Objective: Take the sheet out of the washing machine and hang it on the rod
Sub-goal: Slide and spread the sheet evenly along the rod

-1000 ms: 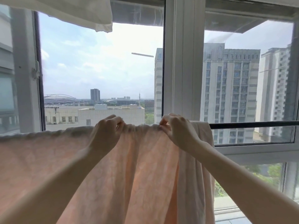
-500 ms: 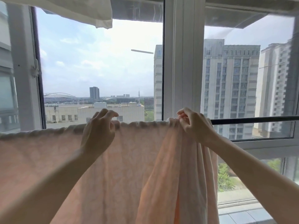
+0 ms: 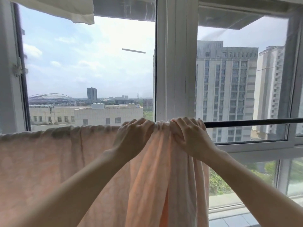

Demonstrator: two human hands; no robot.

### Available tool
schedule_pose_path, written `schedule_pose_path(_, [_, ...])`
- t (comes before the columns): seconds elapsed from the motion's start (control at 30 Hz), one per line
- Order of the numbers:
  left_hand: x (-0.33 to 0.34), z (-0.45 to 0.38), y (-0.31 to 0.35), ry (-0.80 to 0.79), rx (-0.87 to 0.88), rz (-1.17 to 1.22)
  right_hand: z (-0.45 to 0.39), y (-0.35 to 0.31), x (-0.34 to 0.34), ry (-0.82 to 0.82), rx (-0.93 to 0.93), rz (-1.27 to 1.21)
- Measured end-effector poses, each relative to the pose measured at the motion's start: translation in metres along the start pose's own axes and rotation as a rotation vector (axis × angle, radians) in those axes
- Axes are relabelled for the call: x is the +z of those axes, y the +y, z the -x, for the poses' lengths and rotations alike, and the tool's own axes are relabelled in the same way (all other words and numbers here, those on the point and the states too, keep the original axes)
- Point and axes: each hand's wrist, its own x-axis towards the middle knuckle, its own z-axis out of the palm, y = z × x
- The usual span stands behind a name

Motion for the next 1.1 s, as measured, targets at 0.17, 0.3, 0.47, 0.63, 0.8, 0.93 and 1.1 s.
schedule_pose_path(0.17, [0.006,-0.011,0.006,0.017,-0.141,0.041,0.009,0.019,-0.002,-0.039,0.038,0.107])
schedule_pose_path(0.3, [0.012,-0.016,0.013,0.039,-0.225,-0.023,0.008,0.032,0.003,0.074,-0.015,0.141])
schedule_pose_path(0.47, [0.02,-0.023,0.019,0.079,-0.363,-0.126,-0.001,0.039,0.015,0.176,-0.074,0.074])
schedule_pose_path(0.63, [0.02,-0.042,0.022,0.017,-0.481,-0.176,-0.004,0.051,0.012,0.17,-0.114,0.039])
schedule_pose_path(0.8, [0.025,-0.041,0.024,0.124,-0.532,-0.093,0.0,0.065,0.006,0.118,-0.125,0.025])
schedule_pose_path(0.93, [0.038,-0.021,0.023,0.089,-0.272,-0.314,0.01,0.069,0.012,0.181,-0.141,-0.095])
schedule_pose_path(1.1, [0.032,-0.019,0.013,0.034,-0.218,-0.347,0.035,0.058,0.022,0.289,0.151,-0.355])
